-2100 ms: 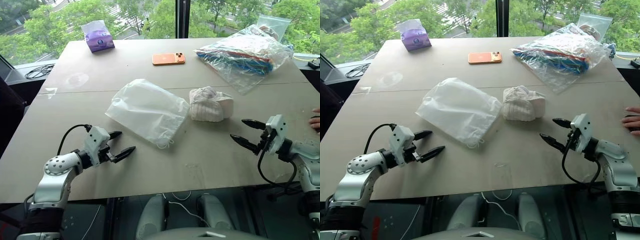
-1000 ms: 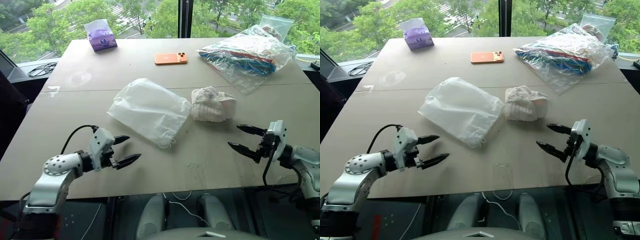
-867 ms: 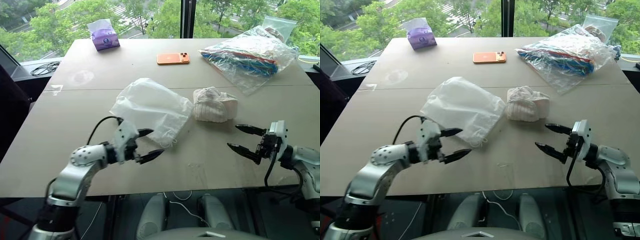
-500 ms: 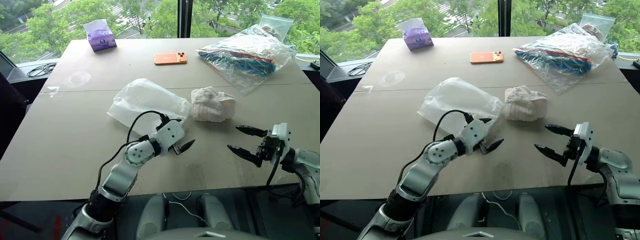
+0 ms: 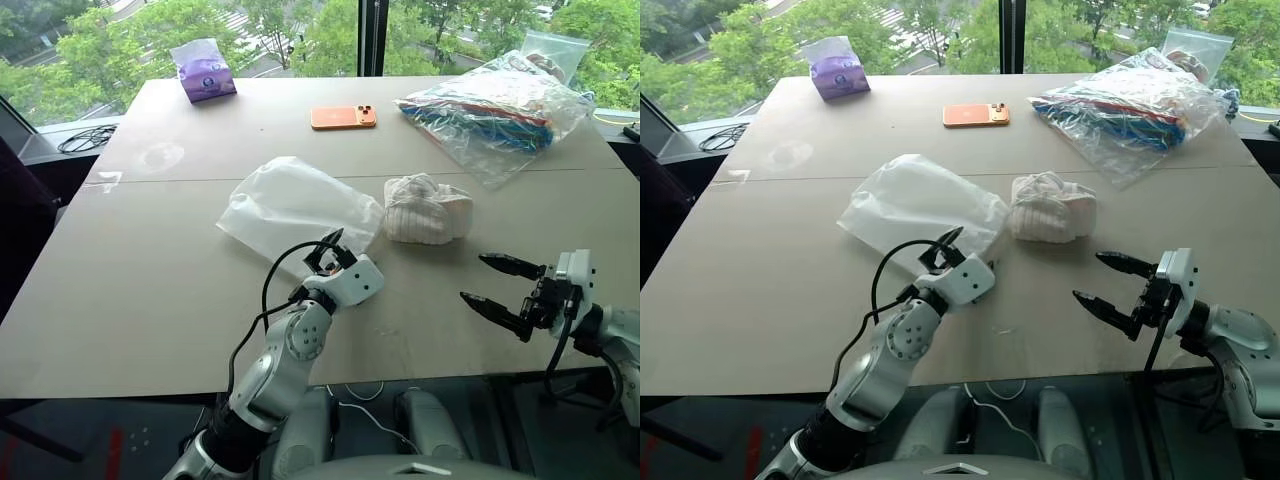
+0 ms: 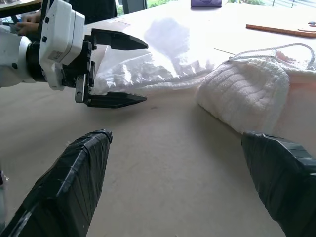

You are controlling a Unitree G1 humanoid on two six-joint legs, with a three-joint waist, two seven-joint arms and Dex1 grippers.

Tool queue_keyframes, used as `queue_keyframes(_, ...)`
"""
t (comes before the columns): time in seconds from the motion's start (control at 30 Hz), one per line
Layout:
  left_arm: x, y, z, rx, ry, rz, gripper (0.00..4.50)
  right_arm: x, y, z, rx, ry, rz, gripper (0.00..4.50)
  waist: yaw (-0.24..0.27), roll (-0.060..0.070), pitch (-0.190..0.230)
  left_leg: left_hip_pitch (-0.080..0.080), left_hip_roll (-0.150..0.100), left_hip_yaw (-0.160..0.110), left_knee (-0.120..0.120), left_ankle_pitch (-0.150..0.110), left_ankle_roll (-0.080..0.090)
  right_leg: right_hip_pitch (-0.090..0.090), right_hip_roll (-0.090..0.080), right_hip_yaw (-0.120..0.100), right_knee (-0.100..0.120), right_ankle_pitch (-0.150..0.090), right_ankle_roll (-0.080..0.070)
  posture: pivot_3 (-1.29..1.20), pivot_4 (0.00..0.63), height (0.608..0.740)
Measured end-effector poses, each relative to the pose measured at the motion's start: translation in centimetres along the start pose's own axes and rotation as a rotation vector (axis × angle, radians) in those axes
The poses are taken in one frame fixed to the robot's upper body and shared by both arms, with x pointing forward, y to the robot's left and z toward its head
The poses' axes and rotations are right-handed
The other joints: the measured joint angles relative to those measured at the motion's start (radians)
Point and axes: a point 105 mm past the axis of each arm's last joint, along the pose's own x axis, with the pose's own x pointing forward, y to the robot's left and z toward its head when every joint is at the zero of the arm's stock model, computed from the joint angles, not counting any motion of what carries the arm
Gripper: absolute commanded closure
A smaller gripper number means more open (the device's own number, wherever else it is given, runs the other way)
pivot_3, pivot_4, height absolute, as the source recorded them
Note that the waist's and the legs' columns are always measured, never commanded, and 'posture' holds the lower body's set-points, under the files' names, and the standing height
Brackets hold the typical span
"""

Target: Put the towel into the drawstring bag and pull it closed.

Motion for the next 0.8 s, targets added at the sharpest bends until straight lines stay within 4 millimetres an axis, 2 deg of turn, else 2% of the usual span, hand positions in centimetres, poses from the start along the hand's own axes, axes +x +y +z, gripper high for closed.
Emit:
queue_keyframes(0.57,-0.1,0.6,-1.5,-0.119,0.064,0.032,0.0,0.0,-0.1,0.2,-0.003,0.0,0.0,0.02,0.004,0.0,0.0,0.0,0.0,0.0,0.0,0.0,0.0,0.0,0.0,0.0,0.0,0.0,0.0,0.0,0.15,0.74)
queue_keyframes(0.67,-0.2,0.5,-1.7,-0.137,0.063,0.012,0.81,0.0,-0.1,0.2,-0.003,-0.001,0.0,0.0,0.004,0.0,0.0,0.0,0.0,0.0,0.0,0.0,0.0,0.0,0.0,0.0,0.0,0.0,0.0,0.0,0.15,0.74)
queue_keyframes(0.7,-0.2,0.4,-1.8,-0.139,0.067,0.006,1.23,0.0,-0.1,0.2,-0.003,-0.002,0.0,0.0,0.004,0.0,0.0,0.0,0.0,0.0,0.0,0.0,0.0,0.0,0.0,0.0,0.0,0.0,0.0,0.0,0.15,0.74)
queue_keyframes(0.73,-0.2,0.3,-2.0,-0.141,0.073,-0.001,1.95,0.0,-0.1,0.2,-0.004,-0.002,0.0,0.0,0.004,0.0,0.0,0.0,0.0,0.0,0.0,0.0,0.0,0.0,0.0,0.0,0.0,0.0,0.0,0.0,0.15,0.74)
queue_keyframes(0.8,-0.3,0.1,-2.1,-0.141,0.079,-0.009,2.75,0.0,-0.1,0.2,-0.003,-0.003,0.0,0.0,0.006,0.0,0.0,0.0,0.0,0.0,0.0,0.0,0.0,0.0,0.0,0.0,0.0,0.0,0.0,0.0,0.15,0.74)
